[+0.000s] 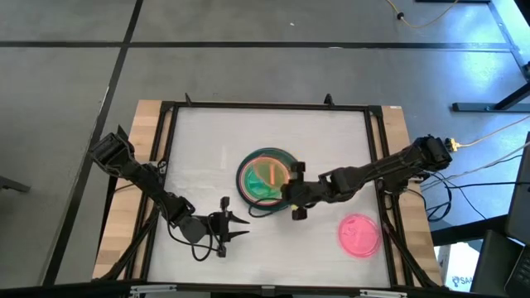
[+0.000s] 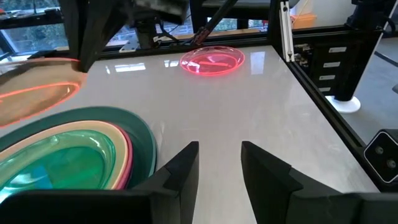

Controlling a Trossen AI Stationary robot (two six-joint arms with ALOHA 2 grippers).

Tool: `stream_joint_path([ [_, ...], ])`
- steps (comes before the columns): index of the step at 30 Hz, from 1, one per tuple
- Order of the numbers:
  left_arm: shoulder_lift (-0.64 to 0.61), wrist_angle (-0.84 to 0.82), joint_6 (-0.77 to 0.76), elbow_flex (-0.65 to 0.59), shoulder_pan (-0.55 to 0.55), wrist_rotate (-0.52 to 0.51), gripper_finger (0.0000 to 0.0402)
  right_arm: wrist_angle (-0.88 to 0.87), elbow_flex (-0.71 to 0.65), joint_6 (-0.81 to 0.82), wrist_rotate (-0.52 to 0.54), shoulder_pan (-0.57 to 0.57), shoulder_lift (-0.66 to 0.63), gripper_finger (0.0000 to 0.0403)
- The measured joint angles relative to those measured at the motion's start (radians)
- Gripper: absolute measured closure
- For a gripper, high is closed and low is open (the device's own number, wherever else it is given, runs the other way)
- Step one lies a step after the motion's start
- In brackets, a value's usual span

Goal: Stack plastic plates
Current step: Stack the orange plate on top of the blue plate, then stack the light pink plate on top of the orange plate

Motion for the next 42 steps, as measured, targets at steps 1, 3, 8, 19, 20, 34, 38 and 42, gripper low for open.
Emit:
stream_joint_path([
  [1, 0.000, 0.000, 0.000, 0.000, 0.000, 0.000, 0.0288, 0.028, 0.000, -0.003, -0.033, -0.002, 0.000, 0.0402],
  [3, 0.000, 0.000, 0.000, 0.000, 0.000, 0.000, 0.0288, 0.081, -0.001, -0.015, -0.083, -0.004, 0.004, 0.0402],
  [8, 0.000, 0.000, -0.011, 0.000, 0.000, 0.000, 0.0288, 0.207, -0.054, -0.054, -0.098, -0.004, 0.018, 0.0402],
  [19, 0.000, 0.000, -0.018, 0.000, 0.000, 0.000, 0.0288, 0.272, -0.113, -0.051, -0.069, -0.026, 0.080, 0.0402],
  [20, 0.000, -0.001, -0.018, 0.000, 0.000, 0.000, 0.0288, 0.283, -0.113, -0.049, -0.069, -0.034, 0.090, 0.0402],
  [34, 0.000, -0.004, -0.018, 0.000, 0.000, 0.012, 0.0288, 0.269, -0.109, 0.001, -0.139, -0.063, 0.132, 0.0307],
  [38, 0.000, -0.004, -0.018, 0.000, 0.000, 0.012, 0.0288, 0.125, -0.049, -0.004, -0.149, -0.063, 0.132, 0.0264],
  [42, 0.000, -0.004, -0.018, 0.000, 0.000, 0.012, 0.0288, -0.058, 0.051, 0.003, -0.164, -0.062, 0.132, 0.0249],
])
